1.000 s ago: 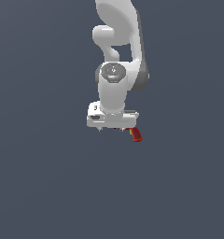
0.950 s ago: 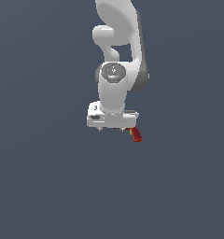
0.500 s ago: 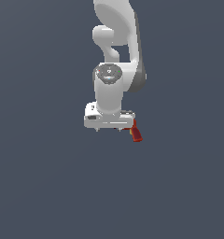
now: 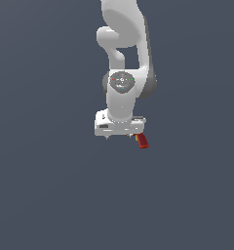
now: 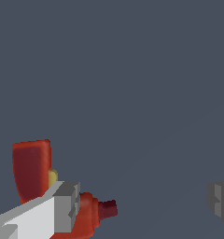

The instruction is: Pick up the object and move it to a goal position.

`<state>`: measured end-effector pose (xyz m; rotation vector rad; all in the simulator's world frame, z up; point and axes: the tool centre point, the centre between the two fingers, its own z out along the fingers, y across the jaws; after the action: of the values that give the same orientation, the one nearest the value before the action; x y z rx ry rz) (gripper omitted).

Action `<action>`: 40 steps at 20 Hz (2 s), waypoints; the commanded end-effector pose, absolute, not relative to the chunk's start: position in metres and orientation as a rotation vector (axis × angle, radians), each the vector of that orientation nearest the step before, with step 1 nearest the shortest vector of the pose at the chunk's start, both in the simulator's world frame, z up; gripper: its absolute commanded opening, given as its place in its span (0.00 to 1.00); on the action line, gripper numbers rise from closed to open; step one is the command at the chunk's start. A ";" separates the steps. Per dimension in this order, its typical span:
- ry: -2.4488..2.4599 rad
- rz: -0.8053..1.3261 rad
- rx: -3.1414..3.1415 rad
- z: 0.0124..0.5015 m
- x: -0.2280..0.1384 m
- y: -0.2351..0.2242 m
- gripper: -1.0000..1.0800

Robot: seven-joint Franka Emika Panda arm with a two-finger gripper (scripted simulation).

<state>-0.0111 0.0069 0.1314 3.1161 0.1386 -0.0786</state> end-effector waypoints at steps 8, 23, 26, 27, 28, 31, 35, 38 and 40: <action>0.592 -0.166 3.093 0.082 -0.042 0.082 1.00; 0.871 -0.216 3.052 0.053 -0.067 0.126 1.00; 0.874 -0.216 3.051 0.045 -0.069 0.126 1.00; 0.875 -0.216 3.051 0.041 -0.069 0.127 1.00; 0.877 -0.216 3.051 0.037 -0.070 0.127 1.00; 0.880 -0.216 3.050 0.027 -0.072 0.127 1.00; 0.881 -0.216 3.050 0.024 -0.073 0.127 0.00; 0.881 -0.216 3.050 0.024 -0.073 0.127 0.00; 0.881 -0.216 3.050 0.024 -0.073 0.127 0.00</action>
<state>-0.0728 0.1267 0.0247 3.0495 0.8808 -0.2156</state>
